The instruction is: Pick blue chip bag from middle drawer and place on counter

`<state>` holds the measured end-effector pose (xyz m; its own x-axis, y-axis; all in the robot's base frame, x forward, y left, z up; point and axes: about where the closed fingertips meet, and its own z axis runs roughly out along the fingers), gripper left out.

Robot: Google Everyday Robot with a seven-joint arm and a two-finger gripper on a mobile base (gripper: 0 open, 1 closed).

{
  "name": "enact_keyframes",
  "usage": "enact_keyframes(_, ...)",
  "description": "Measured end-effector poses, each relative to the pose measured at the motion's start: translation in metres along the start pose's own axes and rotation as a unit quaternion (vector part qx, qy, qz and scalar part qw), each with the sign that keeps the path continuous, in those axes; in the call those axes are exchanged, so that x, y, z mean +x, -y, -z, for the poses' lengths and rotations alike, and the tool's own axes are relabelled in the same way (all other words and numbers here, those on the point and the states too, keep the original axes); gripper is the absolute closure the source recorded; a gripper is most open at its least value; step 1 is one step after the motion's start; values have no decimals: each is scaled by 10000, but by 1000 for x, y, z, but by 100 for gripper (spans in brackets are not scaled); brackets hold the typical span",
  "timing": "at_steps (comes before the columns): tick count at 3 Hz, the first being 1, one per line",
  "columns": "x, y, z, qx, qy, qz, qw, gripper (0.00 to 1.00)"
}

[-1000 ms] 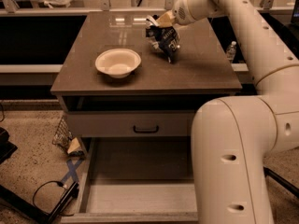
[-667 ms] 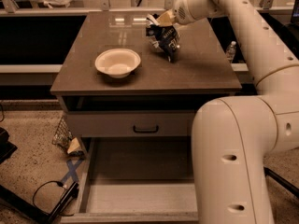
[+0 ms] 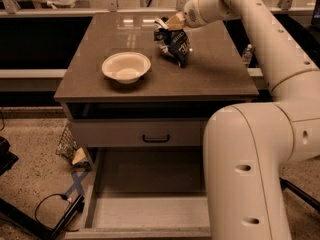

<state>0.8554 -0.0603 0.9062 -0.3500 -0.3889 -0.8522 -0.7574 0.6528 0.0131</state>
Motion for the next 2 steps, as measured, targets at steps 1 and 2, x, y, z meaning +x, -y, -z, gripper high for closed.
enact_keyframes(1, 1, -1, -4, -24, -14, -4, 10000, 13)
enact_keyframes(2, 2, -3, -8, -47, -27, -8, 10000, 0)
